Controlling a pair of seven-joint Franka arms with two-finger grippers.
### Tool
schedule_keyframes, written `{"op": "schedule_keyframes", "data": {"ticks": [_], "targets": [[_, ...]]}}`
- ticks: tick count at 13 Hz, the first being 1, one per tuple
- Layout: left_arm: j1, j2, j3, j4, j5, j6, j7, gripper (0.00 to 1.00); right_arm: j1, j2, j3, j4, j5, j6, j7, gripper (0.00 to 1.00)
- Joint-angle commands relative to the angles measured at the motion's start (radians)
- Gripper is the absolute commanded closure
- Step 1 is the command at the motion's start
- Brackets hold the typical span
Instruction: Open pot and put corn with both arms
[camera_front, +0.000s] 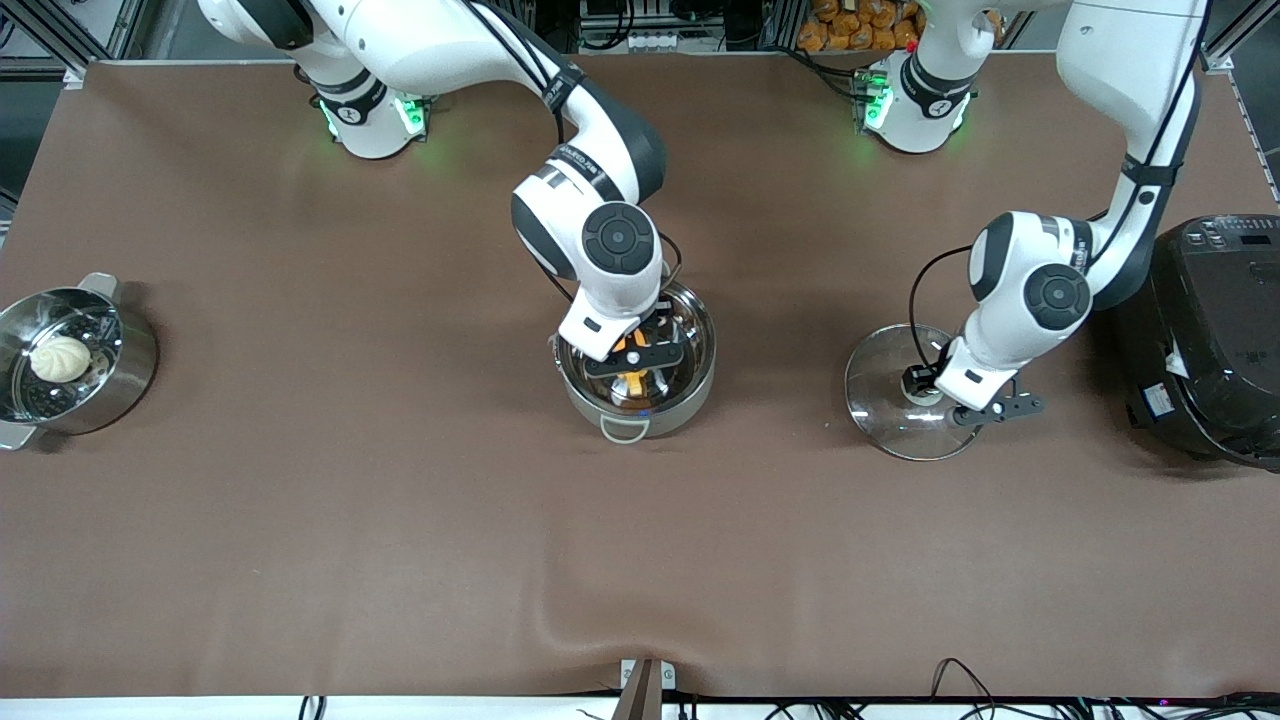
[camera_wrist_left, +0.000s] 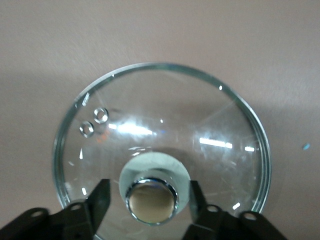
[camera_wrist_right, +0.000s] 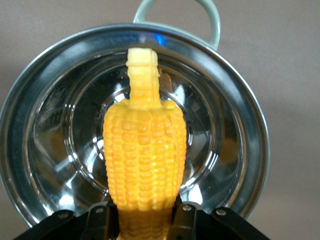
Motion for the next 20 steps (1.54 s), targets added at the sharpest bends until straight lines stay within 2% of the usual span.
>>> {"op": "schedule_keyframes", "data": {"ticks": [1,2,3,4,5,7,10,12,14,17,20], "targets": [[0.033,-0.048,-0.008,0.116,0.028,-0.163,0.011,0.0,0.025,0.027,-0.013,0.034,-0.028,0.003,0.015,1.0],[0.03,-0.046,-0.011,0.229,0.027,-0.3,0.011,0.0,0.025,0.03,-0.013,0.034,-0.034,0.009,0.014,1.0],[0.024,-0.04,-0.011,0.35,0.028,-0.441,0.012,0.0,0.026,0.032,-0.013,0.033,-0.037,0.021,0.018,0.86],[0.021,-0.04,-0.013,0.444,0.028,-0.542,0.012,0.0,0.034,0.032,-0.013,0.028,-0.039,0.023,0.023,0.22],[0.019,-0.045,-0.017,0.515,0.028,-0.611,0.015,0.0,0.045,0.032,-0.013,0.026,-0.049,0.023,0.024,0.0],[0.019,-0.083,-0.037,0.592,0.025,-0.689,0.006,0.0,0.045,0.032,-0.013,0.026,-0.052,0.021,0.026,0.0],[0.024,-0.198,-0.066,0.591,0.024,-0.728,0.012,0.0,0.026,0.013,-0.013,0.026,-0.042,0.012,0.024,0.0],[0.022,-0.244,-0.073,0.591,0.023,-0.792,0.018,0.0,-0.029,-0.026,-0.009,0.014,-0.033,-0.056,-0.009,0.0],[0.022,-0.284,-0.076,0.565,0.014,-0.8,0.021,0.0,-0.097,-0.086,-0.008,-0.016,-0.031,-0.124,-0.134,0.0],[0.005,-0.356,-0.076,0.51,0.011,-0.806,0.023,0.0,-0.231,-0.247,-0.006,-0.203,-0.029,-0.12,-0.332,0.0],[0.007,-0.369,-0.076,0.526,0.01,-0.846,0.025,0.0,-0.425,-0.39,-0.009,-0.366,-0.031,-0.12,-0.555,0.0]]}}
